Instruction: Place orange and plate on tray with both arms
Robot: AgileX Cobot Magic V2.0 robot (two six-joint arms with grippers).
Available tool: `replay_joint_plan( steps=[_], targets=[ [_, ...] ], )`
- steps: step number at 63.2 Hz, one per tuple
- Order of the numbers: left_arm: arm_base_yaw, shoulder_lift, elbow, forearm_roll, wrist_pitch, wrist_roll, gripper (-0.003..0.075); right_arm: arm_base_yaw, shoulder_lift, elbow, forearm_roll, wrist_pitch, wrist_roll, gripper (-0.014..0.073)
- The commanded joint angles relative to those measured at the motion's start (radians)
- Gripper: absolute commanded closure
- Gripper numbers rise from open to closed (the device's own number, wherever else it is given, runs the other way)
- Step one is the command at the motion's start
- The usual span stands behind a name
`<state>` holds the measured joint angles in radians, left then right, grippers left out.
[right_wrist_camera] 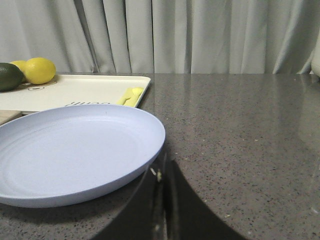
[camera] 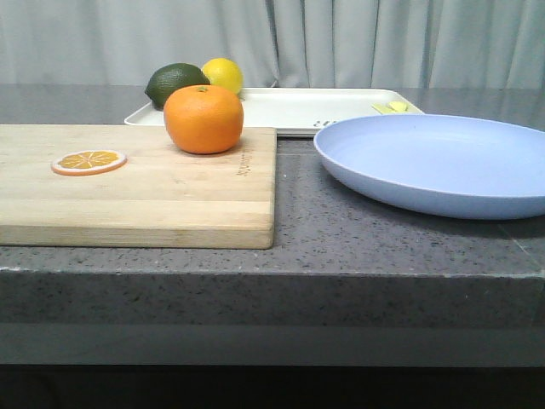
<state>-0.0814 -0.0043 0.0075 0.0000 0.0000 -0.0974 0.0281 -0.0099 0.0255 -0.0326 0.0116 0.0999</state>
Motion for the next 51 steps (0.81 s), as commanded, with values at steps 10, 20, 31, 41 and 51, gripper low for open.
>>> replay_joint_plan(
  steps=[10,20,31,41,51],
  targets=[
    [-0.008,-0.019,0.027,0.0,-0.07,-0.009,0.074,0.001,-0.019,-0.022,-0.011,-0.078,0.0,0.0662],
    [-0.008,-0.019,0.027,0.0,-0.07,-0.009,0.074,0.001,-0.019,-0.022,-0.011,-0.078,0.0,0.0662],
    [-0.008,-0.019,0.027,0.0,-0.07,-0.009,0.074,0.001,-0.019,-0.022,-0.011,-0.082,0.0,0.0662],
    [-0.008,-0.019,0.027,0.0,-0.09,-0.009,0.074,0.001,-0.019,-0.023,-0.011,-0.108,0.0,0.0662],
    [-0.008,-0.016,-0.017,-0.011,-0.09,-0.009,0.074,0.001,-0.018,-0.049,-0.011,-0.083,0.0,0.0662]
  ],
)
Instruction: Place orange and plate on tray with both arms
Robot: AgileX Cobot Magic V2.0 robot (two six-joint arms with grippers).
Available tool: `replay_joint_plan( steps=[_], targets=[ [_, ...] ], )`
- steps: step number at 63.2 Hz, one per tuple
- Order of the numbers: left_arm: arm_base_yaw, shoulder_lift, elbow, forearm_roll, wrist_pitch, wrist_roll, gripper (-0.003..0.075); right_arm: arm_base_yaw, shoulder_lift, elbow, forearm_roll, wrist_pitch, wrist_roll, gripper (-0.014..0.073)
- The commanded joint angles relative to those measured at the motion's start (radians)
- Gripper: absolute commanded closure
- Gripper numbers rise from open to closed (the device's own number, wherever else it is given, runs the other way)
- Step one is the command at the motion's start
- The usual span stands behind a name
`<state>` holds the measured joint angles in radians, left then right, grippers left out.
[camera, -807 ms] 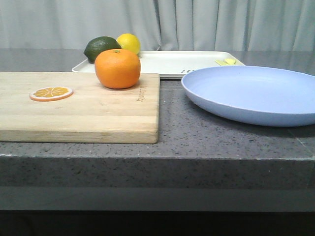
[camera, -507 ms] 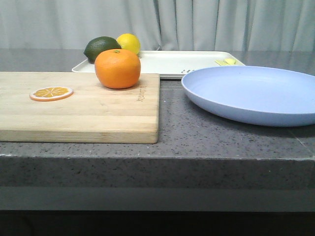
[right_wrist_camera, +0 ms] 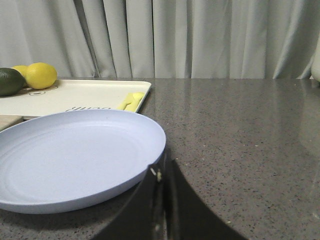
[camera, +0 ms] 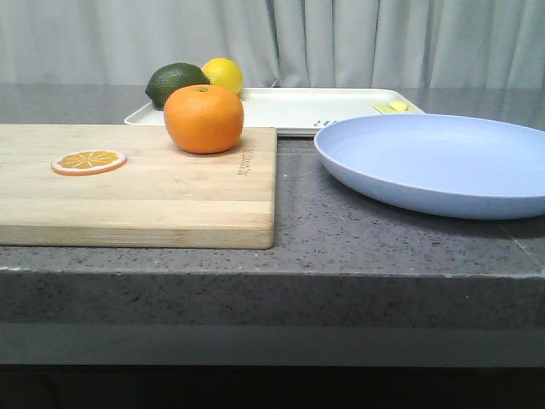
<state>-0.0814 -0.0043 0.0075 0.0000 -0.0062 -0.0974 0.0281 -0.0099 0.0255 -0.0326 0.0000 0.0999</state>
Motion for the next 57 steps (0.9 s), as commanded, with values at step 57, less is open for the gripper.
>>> replay_joint_plan(
  steps=[57],
  targets=[
    [-0.008,0.449,-0.692,-0.037,0.46,-0.009,0.074,-0.002,0.529,-0.706,-0.011,0.458,-0.003,0.0662]
  ],
)
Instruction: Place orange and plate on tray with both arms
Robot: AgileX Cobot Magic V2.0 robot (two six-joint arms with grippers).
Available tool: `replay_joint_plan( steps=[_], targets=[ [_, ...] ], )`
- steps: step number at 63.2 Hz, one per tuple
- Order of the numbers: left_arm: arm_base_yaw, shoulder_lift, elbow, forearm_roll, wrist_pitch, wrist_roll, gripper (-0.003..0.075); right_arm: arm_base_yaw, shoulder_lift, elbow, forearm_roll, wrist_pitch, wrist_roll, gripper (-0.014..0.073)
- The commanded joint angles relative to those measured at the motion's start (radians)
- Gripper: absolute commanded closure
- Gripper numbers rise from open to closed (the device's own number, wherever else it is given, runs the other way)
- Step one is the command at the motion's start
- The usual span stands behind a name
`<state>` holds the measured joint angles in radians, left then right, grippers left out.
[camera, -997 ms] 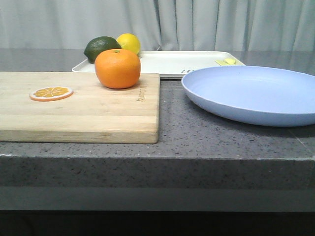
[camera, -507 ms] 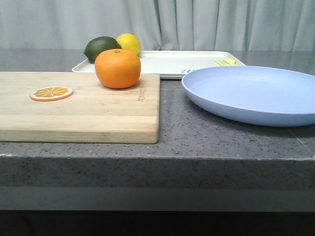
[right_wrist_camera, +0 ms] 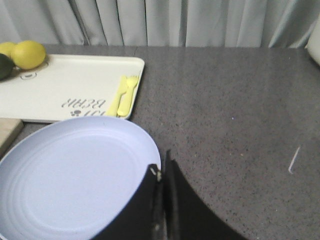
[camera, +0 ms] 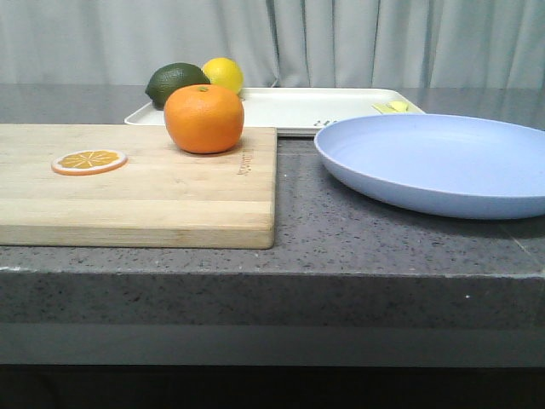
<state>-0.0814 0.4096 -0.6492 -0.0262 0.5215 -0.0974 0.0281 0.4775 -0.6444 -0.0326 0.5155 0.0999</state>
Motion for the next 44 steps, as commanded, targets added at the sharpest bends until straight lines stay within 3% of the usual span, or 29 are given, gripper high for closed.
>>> replay_joint_plan(
  steps=[1,17,23,28,35,37,44],
  targets=[
    [-0.008,0.04,-0.036,-0.011,-0.068,-0.009,0.074,-0.002,0.046,-0.036,-0.011,-0.059,-0.003,0.0662],
    [-0.008,0.103,-0.036,-0.004,-0.068,-0.009,0.074,-0.002,0.136,-0.036,-0.039,-0.017,-0.008,0.065],
    [-0.008,0.123,-0.036,0.013,-0.068,-0.009,0.0739,-0.002,0.163,-0.036,-0.065,0.007,-0.008,0.0556],
    [-0.008,0.136,-0.036,0.026,-0.066,-0.009,0.0721,-0.002,0.181,-0.036,-0.067,0.025,-0.009,0.041],
    [-0.008,0.153,-0.036,0.026,-0.066,-0.007,0.0603,-0.002,0.201,-0.036,-0.067,0.034,-0.01,0.0153],
    [-0.008,0.158,-0.036,0.026,-0.068,-0.007,0.0535,-0.002,0.201,-0.036,-0.067,0.039,-0.01,0.0084],
    [-0.008,0.183,-0.036,0.026,-0.084,-0.006,0.0313,-0.002,0.201,-0.036,-0.067,0.051,-0.01,-0.0005]
  ],
)
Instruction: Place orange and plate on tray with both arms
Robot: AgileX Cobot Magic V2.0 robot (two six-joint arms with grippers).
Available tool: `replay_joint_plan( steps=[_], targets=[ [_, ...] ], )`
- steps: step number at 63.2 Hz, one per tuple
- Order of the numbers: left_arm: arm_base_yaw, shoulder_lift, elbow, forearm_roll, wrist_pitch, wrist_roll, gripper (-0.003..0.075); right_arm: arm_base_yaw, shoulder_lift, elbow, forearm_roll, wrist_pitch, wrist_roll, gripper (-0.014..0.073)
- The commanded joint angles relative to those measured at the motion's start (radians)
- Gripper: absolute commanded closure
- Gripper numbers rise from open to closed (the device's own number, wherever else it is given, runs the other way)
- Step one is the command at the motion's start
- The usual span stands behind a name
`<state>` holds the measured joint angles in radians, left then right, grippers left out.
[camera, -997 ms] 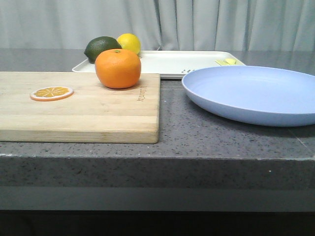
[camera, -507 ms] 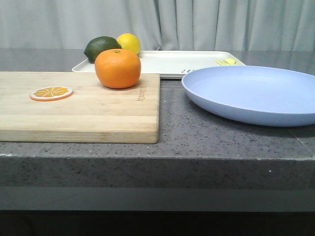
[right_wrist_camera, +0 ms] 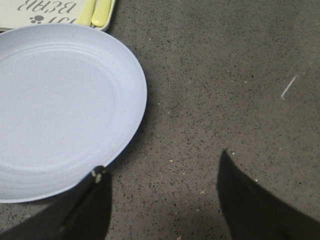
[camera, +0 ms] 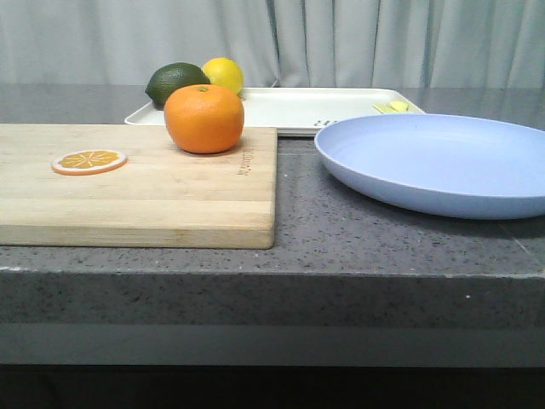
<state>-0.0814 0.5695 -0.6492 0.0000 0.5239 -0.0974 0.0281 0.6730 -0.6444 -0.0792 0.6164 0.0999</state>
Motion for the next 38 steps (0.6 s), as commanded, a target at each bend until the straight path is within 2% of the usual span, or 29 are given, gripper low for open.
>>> replay_joint_plan(
  steps=[1,4,9,20,32,38],
  targets=[
    [-0.008,0.029,-0.036,0.0,-0.088,-0.006,0.0286,-0.002,0.005,-0.036,-0.021,-0.05,-0.01,-0.0008],
    [-0.008,0.044,-0.036,0.0,-0.093,-0.006,0.0202,-0.002,0.005,-0.036,-0.021,-0.047,-0.01,-0.0008],
    [-0.018,0.077,-0.046,-0.031,-0.081,0.027,0.0127,-0.002,0.005,-0.036,-0.021,-0.044,-0.01,-0.0008],
    [-0.165,0.172,-0.088,-0.102,-0.094,0.151,0.0133,-0.001,0.005,-0.036,-0.021,-0.044,-0.01,-0.0008],
    [-0.364,0.366,-0.194,-0.062,-0.094,0.151,0.0133,-0.001,0.005,-0.036,-0.021,-0.044,-0.01,-0.0008],
    [-0.421,0.454,-0.26,-0.06,-0.094,0.151,0.0133,-0.001,0.005,-0.036,-0.021,-0.044,-0.01,-0.0008]
  ],
)
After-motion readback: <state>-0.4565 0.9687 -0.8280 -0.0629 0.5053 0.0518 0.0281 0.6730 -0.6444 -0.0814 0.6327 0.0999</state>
